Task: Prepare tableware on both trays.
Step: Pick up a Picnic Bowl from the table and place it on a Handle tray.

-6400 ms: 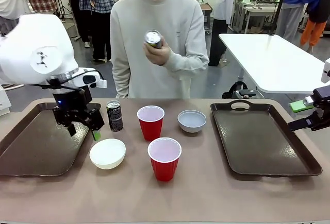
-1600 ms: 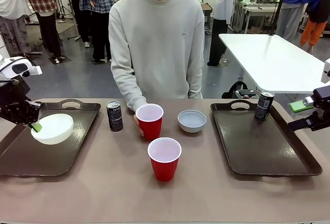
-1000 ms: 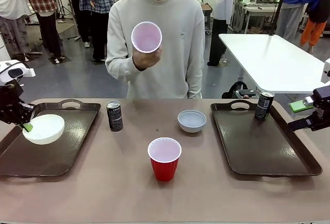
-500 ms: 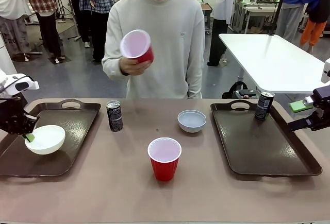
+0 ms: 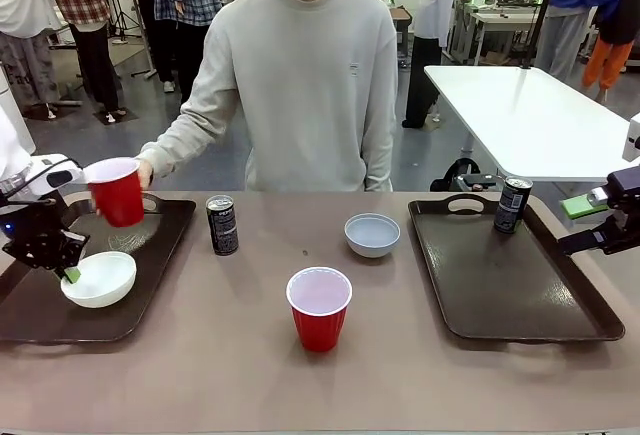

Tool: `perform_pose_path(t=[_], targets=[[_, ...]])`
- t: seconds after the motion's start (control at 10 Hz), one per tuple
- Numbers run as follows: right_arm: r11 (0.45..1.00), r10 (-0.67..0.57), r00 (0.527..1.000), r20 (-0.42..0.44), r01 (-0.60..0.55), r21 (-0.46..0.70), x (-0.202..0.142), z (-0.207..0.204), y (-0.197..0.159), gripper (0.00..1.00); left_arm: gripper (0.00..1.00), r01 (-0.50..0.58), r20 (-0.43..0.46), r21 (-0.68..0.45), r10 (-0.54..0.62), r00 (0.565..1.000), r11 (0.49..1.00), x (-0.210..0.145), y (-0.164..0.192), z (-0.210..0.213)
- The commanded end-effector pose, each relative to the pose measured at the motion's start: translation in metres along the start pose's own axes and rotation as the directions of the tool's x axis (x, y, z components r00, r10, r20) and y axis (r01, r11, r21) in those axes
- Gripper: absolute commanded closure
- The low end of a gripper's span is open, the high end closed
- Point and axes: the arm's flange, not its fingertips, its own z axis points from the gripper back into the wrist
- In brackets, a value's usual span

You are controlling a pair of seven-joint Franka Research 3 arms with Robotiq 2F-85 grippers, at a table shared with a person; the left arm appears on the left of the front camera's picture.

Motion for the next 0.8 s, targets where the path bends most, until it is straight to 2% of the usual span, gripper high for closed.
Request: perform_pose_path(t=[0.0, 0.1, 0.2, 0.3, 0.4, 0.5, 0.6, 0.7], targets=[[1.000, 0.009, 1.000, 0.004, -0.009, 0.004, 0.000, 0.001, -0.001, 0.00, 0.18, 0.008, 0.021, 0.005, -0.008, 1.000, 1.000, -0.031, 0.002, 0.014], [1.000, 0.009, 1.000, 0.004, -0.009, 0.004, 0.000, 0.001, -0.001, 0.00, 0.75, 0.010, 0.027, 0.008, -0.011, 1.000, 1.000, -0.040, 0.005, 0.023], [1.000, 0.009, 1.000, 0.004, -0.009, 0.004, 0.000, 0.001, -0.001, 0.00, 0.00, 0.010, 0.028, 0.006, -0.010, 1.000, 1.000, -0.049, 0.008, 0.027], [1.000, 0.009, 1.000, 0.004, -0.009, 0.004, 0.000, 0.001, -0.001, 0.00, 0.55, 0.015, 0.025, 0.002, -0.015, 1.000, 1.000, -0.054, 0.010, 0.034], [1.000, 0.009, 1.000, 0.004, -0.009, 0.004, 0.000, 0.001, -0.001, 0.00, 0.00, 0.031, 0.018, -0.017, -0.031, 0.999, 0.999, -0.061, 0.012, 0.040], [1.000, 0.009, 1.000, 0.004, -0.009, 0.004, 0.000, 0.001, -0.001, 0.00, 0.36, 0.044, 0.010, -0.034, -0.043, 0.999, 0.998, -0.071, 0.014, 0.047], [1.000, 0.009, 1.000, 0.004, -0.009, 0.004, 0.000, 0.001, -0.001, 0.00, 0.00, 0.050, 0.011, -0.037, -0.049, 0.999, 0.998, -0.078, 0.015, 0.051], [1.000, 0.009, 1.000, 0.004, -0.009, 0.004, 0.000, 0.001, -0.001, 0.00, 0.16, 0.064, 0.007, -0.051, -0.064, 0.998, 0.997, -0.080, 0.016, 0.054]])
